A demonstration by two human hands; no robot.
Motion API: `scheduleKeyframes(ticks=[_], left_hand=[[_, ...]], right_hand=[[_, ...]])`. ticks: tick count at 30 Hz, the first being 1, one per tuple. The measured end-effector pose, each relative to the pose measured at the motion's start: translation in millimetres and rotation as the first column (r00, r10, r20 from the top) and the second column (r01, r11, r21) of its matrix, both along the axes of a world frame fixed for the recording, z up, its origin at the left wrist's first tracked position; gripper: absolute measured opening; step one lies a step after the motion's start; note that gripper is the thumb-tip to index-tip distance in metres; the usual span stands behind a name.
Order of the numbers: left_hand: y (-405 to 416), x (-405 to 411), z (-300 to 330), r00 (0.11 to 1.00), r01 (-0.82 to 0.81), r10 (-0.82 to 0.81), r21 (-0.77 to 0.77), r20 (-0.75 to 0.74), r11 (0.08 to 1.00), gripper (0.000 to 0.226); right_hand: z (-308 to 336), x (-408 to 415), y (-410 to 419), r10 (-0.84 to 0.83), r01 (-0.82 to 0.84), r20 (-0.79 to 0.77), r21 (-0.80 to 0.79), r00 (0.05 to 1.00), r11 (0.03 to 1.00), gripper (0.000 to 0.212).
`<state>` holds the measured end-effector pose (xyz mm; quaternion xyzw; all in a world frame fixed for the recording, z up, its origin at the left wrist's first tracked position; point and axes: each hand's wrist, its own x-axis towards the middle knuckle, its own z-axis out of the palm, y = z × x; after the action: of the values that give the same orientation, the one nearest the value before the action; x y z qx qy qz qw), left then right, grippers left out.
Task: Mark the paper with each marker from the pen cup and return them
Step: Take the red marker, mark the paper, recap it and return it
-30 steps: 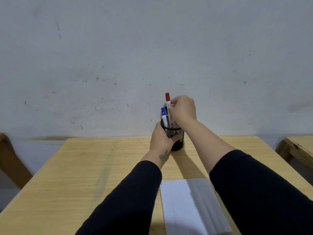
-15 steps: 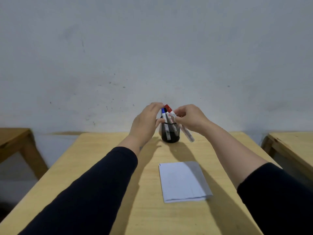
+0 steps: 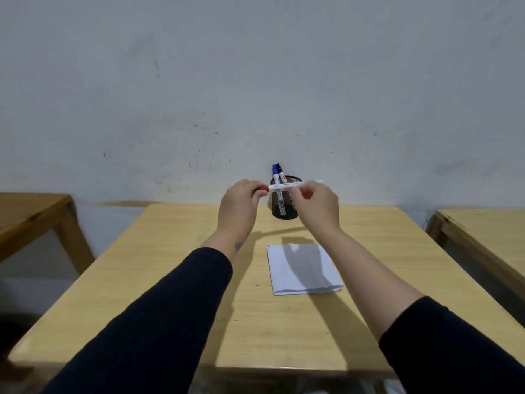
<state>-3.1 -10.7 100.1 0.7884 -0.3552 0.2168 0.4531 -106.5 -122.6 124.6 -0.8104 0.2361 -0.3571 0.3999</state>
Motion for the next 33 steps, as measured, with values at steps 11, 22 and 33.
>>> scheduleKeyframes(ticks=[11, 22, 33], left_hand=[[-3.4, -31.0, -25.9, 0.948, 0.1, -0.073, 0.07, -0.311, 0.993, 0.02], [12.1, 0.0, -54.2, 0.826, 0.101, 0.1, 0.32, -0.554, 0.942, 0.019], [8.3, -9.0, -98.9, 0.94, -0.075, 0.221, 0.477, -0.26, 0.876, 0.036]], right_hand=[[-29.5, 13.7, 8.8, 0.187, -0.099, -0.06, 0.67, 0.981, 0.736, 0.035], [-53.5, 19.3, -7.3, 0.105, -0.086, 0.007, 0.635, 0.994, 0.768, 0.03], [-80.8, 19.8, 0.0, 0.107, -0.177, 0.15, 0.607, 0.983, 0.775, 0.009]])
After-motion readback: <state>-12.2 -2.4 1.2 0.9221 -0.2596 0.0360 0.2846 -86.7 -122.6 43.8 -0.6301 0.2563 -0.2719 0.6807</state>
